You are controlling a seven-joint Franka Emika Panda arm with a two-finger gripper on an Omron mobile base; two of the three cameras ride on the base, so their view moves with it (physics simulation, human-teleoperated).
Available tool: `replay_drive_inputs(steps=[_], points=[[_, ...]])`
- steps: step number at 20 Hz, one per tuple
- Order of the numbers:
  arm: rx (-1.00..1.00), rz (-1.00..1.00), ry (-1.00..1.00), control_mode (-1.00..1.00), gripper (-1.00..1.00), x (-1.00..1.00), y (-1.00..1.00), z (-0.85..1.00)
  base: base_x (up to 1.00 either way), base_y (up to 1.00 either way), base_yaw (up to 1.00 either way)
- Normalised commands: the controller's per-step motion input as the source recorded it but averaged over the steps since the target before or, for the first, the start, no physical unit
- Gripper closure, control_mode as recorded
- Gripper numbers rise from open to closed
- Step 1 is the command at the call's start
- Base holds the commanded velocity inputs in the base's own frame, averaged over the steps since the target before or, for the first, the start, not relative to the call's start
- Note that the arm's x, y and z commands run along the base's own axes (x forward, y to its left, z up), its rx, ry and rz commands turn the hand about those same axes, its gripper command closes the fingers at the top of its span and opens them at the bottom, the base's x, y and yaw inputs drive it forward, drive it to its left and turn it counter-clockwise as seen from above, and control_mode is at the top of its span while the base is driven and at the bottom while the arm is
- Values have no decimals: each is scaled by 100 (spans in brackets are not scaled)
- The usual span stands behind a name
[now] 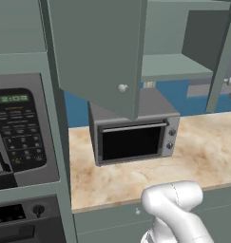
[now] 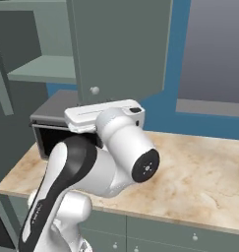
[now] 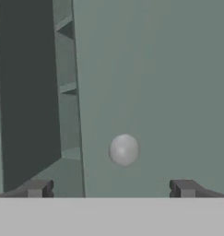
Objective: Close all open cabinet doors.
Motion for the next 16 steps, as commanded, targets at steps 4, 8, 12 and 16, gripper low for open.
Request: replay_drive_inputs(steps=[4,8,12,16], points=[[0,6,-2,-100,-100,35,0,-21,0,0,0],[0,1,-1,-100,-100,41,0,-14,0,0,0],[0,0,-2,-100,-100,42,0,-11,0,0,0],[0,0,-3,-100,-100,46,0,-11,0,0,0]])
